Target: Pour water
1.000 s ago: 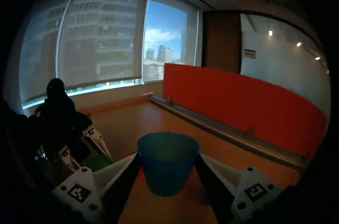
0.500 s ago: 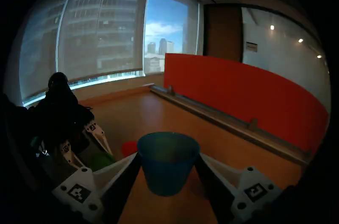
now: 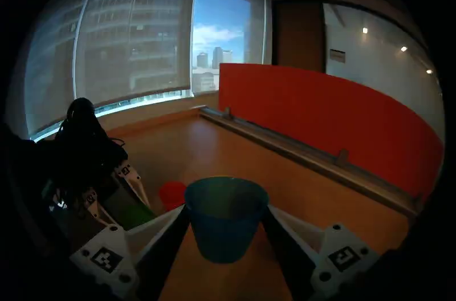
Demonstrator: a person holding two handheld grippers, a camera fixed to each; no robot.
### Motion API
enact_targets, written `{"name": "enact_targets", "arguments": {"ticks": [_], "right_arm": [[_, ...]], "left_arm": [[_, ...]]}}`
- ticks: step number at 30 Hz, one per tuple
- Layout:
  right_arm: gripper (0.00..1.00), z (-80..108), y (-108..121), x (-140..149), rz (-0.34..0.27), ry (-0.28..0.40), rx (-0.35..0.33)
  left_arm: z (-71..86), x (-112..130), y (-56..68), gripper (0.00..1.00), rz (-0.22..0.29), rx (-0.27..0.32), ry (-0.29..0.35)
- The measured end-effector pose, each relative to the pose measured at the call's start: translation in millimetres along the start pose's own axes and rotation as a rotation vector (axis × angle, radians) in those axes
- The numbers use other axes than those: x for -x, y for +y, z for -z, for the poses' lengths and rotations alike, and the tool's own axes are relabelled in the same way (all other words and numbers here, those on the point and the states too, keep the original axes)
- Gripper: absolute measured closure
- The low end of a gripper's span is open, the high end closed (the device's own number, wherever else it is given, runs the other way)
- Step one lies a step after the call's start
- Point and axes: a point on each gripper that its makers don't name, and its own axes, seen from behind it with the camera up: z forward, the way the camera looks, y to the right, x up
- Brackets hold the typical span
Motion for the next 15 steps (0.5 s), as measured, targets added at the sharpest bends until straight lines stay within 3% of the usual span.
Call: {"name": "enact_targets", "arguments": {"ticks": [15], "right_arm": [[0.11,-5.5,0,6,0.004,-0.014,-0.003]], "left_arm": [[-8.5,16,-6.1,0.17,0.020,0.001,-0.032]]}}
